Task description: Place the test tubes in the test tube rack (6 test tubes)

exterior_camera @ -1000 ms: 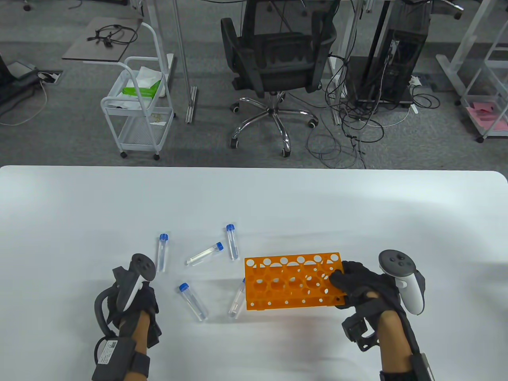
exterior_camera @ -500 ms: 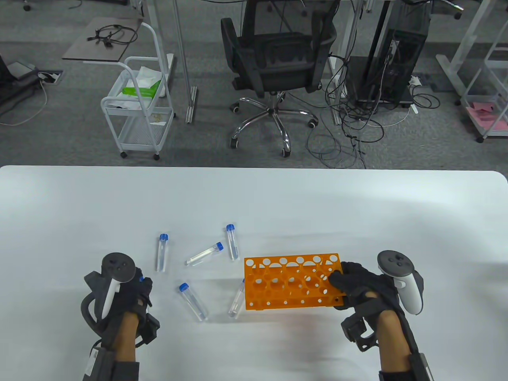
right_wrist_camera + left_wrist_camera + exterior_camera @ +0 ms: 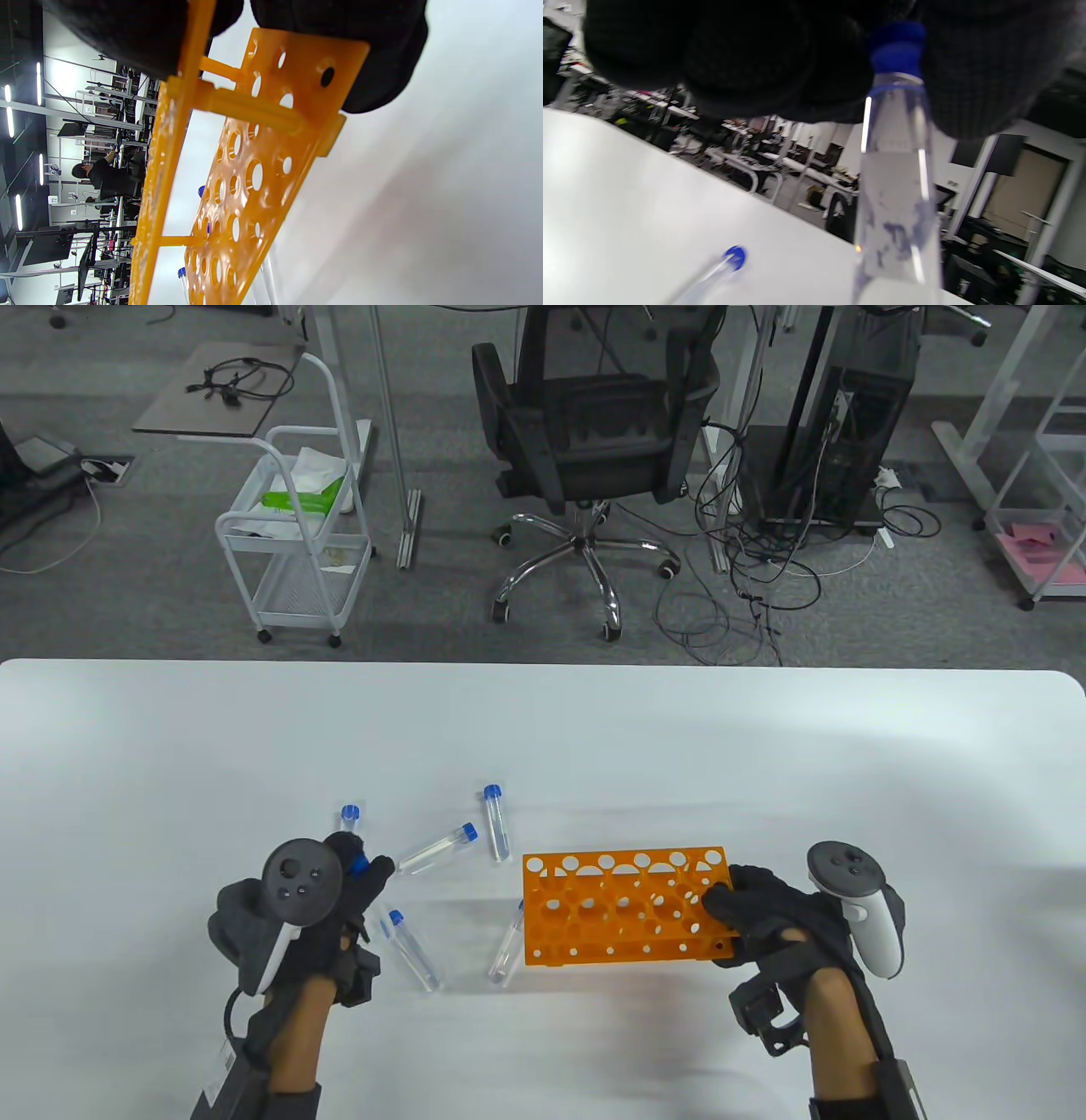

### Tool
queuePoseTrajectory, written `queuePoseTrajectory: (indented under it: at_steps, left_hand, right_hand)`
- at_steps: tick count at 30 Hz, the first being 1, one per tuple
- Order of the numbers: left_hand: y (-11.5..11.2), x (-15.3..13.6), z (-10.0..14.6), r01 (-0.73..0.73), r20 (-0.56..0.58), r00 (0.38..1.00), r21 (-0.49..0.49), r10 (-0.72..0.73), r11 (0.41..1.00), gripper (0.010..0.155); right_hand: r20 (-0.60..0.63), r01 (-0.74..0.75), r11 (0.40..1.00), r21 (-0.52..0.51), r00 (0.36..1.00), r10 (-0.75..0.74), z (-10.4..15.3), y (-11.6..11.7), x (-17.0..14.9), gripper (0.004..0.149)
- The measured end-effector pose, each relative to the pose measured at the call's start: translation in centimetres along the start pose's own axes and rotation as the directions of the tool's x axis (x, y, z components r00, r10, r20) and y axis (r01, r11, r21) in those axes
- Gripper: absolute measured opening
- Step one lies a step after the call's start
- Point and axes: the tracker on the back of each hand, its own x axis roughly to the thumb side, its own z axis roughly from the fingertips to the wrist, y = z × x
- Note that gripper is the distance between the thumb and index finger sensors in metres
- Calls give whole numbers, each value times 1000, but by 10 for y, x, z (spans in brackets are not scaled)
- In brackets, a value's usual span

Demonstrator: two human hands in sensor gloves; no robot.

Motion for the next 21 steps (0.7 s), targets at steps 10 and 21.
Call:
queuePoseTrajectory:
  at_steps: [10,21]
  left_hand:
    - [17,78,9,15,198,980,57,-26,998,53]
    - [23,134,22,-75,287,957,63,53,995,52]
  right_hand:
    - [-5,13,1000,-14,1000,-14,1,-3,-1,60]
    - [6,21,1000,-11,1000,-21,0,-4,-1,60]
